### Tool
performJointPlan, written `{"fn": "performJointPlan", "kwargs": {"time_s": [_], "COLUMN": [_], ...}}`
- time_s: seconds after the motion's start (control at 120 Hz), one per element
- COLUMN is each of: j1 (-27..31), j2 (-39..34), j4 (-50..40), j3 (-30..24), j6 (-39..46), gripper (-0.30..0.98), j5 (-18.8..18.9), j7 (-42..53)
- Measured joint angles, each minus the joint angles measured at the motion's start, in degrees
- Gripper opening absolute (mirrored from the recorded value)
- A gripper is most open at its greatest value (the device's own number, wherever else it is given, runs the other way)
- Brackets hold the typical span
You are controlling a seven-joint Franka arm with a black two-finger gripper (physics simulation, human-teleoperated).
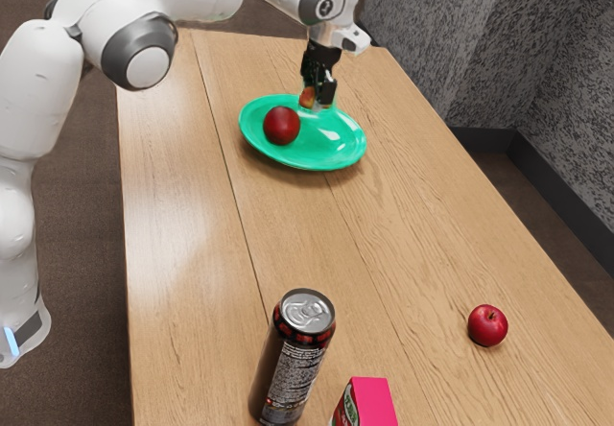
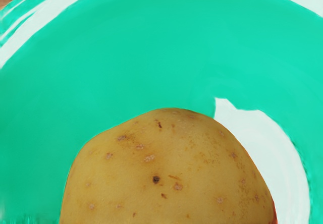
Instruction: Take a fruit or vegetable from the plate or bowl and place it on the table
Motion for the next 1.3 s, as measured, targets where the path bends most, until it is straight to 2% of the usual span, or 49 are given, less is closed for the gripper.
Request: {"fn": "performJointPlan", "kwargs": {"time_s": [0.158, 0.292, 0.417, 0.625, 0.95, 1.142, 1.3], "j1": [-1.1, -6.8, -9.4, -10.0, -13.4, -13.4, -13.3], "j2": [-5.2, -8.3, -10.4, -10.3, -4.9, -4.2, -5.1], "j4": [0.0, -0.2, -0.3, -0.4, -0.4, -0.5, -0.3], "j3": [-0.5, -1.0, -6.3, -16.8, -18.7, -18.6, -18.6], "j6": [-2.9, -6.0, -8.6, -10.8, -4.3, -2.6, -2.4], "gripper": [0.34, 0.34, 0.34, 0.34, 0.34, 0.56, 0.64], "j5": [0.9, 1.6, 3.5, 5.6, 6.2, 6.0, 5.1], "j7": [-0.8, -1.5, -2.6, -5.1, -8.6, -10.1, -11.0]}}
